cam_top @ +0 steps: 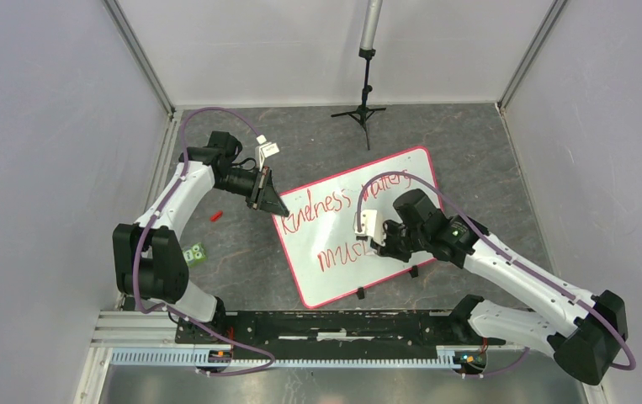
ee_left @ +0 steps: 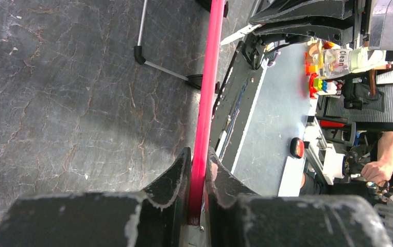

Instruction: Write a sentence on the whiteboard

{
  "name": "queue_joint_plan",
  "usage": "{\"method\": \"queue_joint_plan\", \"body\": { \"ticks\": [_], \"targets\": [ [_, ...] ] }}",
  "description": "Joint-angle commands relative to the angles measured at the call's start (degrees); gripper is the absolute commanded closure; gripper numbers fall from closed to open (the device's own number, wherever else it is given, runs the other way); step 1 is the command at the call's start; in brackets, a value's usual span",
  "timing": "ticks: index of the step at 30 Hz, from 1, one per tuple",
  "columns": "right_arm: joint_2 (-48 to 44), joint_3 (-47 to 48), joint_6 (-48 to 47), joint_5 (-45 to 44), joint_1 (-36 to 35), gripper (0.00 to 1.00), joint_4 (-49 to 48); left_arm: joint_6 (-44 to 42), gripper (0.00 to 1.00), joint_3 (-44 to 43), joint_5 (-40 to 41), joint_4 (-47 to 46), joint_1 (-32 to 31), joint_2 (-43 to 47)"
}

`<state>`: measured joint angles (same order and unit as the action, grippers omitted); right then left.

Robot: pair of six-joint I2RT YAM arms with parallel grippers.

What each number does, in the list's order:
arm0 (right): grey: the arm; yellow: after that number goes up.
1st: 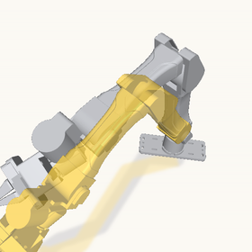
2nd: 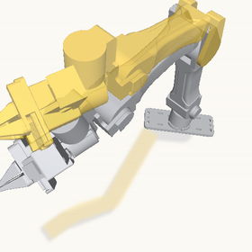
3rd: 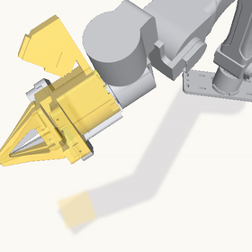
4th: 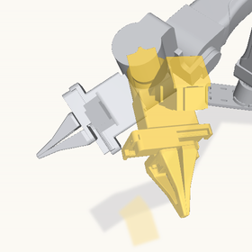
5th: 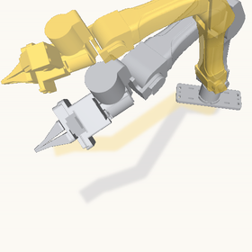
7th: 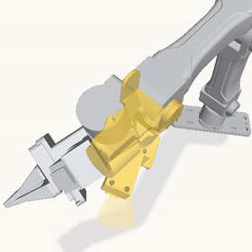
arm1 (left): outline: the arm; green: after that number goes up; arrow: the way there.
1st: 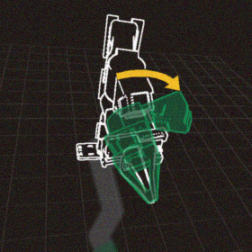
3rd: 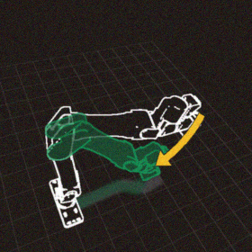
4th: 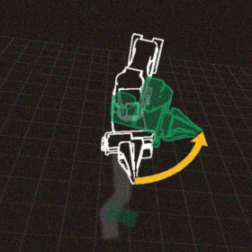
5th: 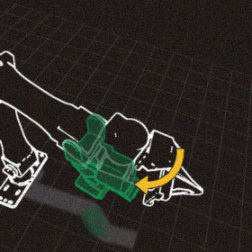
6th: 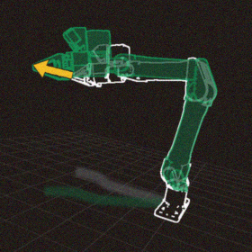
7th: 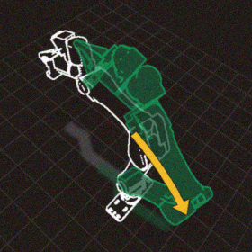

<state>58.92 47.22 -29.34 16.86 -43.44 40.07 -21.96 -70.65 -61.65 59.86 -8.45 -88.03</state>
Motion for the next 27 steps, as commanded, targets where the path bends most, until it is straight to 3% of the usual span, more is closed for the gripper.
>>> {"method": "queue_joint_plan", "body": {
  "ticks": [1,11,27],
  "targets": [
    [0.77,2.6,0.38,-0.28,0.11,1.0,-1.49,-1.49,0.98,-0.62,3.21,-2.0,-0.43,-0.9],
    [3.07,8.32,-0.14,-4.28,1.76,1.0,-1.67,-1.73,0.98,-0.59,3.29,-2.02,-0.43,-0.99],
    [0.85,1.21,-2.03,-3.17,3.01,1.0,0.28,-1.82,0.97,-0.45,3.51,-1.98,-0.43,-1.14]
  ]
}}
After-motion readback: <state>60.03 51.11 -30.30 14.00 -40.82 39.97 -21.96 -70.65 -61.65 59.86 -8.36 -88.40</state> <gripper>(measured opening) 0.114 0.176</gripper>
